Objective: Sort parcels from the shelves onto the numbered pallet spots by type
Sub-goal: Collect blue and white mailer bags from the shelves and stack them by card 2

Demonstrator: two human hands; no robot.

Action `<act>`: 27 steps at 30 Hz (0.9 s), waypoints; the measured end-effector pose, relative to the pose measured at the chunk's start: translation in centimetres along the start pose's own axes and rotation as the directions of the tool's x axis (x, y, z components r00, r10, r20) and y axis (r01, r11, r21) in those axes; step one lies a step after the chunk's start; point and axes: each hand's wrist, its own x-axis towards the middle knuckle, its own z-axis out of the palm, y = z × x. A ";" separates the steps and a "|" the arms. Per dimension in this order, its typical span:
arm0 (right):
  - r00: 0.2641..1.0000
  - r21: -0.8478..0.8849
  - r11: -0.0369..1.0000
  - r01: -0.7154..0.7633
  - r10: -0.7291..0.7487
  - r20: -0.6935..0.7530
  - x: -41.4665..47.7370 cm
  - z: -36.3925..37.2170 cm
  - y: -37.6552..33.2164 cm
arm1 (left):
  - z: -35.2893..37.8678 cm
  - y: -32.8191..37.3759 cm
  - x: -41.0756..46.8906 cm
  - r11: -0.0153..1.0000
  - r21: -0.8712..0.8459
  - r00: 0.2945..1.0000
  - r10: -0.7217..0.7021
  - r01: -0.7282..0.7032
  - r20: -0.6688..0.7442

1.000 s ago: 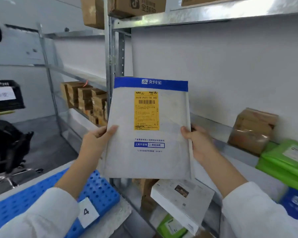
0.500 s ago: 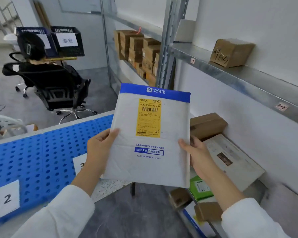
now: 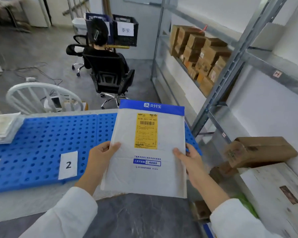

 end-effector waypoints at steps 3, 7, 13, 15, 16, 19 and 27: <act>0.995 -0.004 1.000 -0.029 0.029 0.092 0.6 6.1 0.1 | -5.4 -0.5 1.5 0.999 0.030 0.998 -0.009 0.010 -0.057; 0.984 -0.032 0.998 -0.056 0.060 0.170 1.6 13.9 -0.1 | -12.6 -0.7 4.0 0.998 0.055 0.989 -0.009 0.017 -0.146; 0.969 -0.078 0.996 -0.053 0.070 0.235 2.9 23.8 -0.6 | -21.3 -1.5 7.6 0.998 0.052 0.980 -0.008 0.018 -0.199; 0.965 -0.086 0.995 -0.055 0.075 0.252 3.1 26.5 -0.6 | -23.6 -2.1 8.8 0.998 0.051 0.976 -0.023 0.034 -0.214; 0.961 -0.096 0.994 -0.055 0.078 0.264 3.3 27.8 -0.5 | -24.7 -2.3 9.3 0.998 0.055 0.975 -0.027 0.040 -0.221; 0.953 -0.119 0.992 -0.051 0.084 0.293 4.2 31.2 -0.4 | -27.4 -2.9 10.8 0.997 0.074 0.976 -0.022 0.039 -0.215; 0.943 -0.189 0.978 -0.090 0.145 0.300 7.3 36.6 0.4 | -31.1 -3.8 14.5 0.986 0.139 0.966 -0.053 0.090 -0.253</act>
